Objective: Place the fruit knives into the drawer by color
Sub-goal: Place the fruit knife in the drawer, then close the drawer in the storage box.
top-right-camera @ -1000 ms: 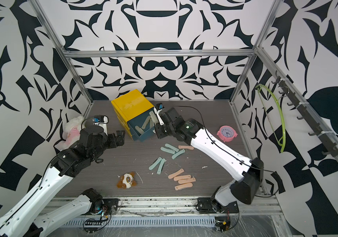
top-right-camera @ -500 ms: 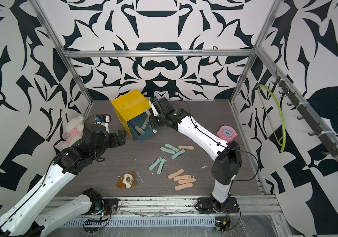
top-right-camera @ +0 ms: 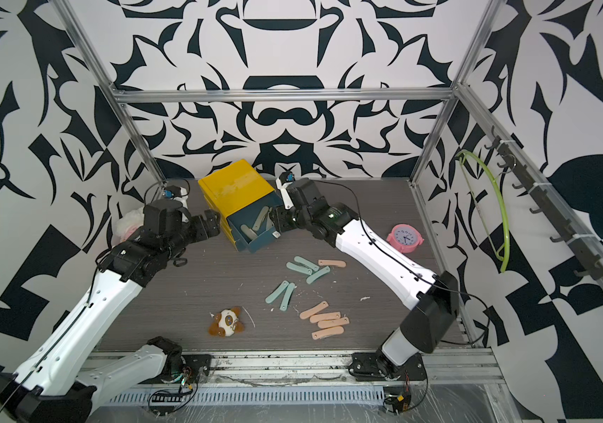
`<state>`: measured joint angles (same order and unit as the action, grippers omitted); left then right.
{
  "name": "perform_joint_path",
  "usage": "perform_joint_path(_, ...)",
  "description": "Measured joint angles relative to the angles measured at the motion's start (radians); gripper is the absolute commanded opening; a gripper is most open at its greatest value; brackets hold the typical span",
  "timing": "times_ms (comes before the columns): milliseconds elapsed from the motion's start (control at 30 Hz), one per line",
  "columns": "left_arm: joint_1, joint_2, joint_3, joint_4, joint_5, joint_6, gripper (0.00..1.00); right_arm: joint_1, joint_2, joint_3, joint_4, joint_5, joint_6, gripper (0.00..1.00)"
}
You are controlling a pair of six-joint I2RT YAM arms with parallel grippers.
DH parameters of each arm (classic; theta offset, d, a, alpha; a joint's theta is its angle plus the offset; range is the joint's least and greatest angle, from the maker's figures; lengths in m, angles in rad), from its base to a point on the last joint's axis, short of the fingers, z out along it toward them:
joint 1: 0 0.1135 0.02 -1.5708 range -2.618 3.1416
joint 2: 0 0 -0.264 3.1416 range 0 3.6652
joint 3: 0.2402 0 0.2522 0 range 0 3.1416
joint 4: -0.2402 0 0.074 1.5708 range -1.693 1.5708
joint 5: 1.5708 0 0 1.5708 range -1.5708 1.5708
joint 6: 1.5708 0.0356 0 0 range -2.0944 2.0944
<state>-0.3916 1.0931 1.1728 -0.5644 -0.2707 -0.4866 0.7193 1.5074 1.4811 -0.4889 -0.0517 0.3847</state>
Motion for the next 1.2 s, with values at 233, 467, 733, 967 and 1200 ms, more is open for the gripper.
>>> perform_joint_path(233, 0.047, 0.24, 0.111, 0.058, -0.005, -0.016, 0.99, 0.0, -0.11, -0.231, 0.087, 0.007, 0.138, 0.51)
perform_joint_path(467, 0.072, 0.371, 0.134, 0.071, -0.016, -0.024, 0.99, 0.0, -0.058, -0.304, 0.167, 0.019, 0.228, 0.51)
perform_joint_path(733, 0.089, 0.374, 0.135, 0.079, -0.016, -0.03, 0.99, 0.0, 0.089, -0.243, 0.253, 0.014, 0.26, 0.51)
perform_joint_path(967, 0.089, 0.374, 0.125, 0.097, 0.002, -0.034, 0.99, 0.0, 0.208, -0.148, 0.345, 0.003, 0.293, 0.52)
perform_joint_path(1200, 0.092, 0.374, 0.104, 0.134, 0.02, -0.042, 0.99, 0.0, 0.32, -0.056, 0.42, 0.0, 0.338, 0.51)
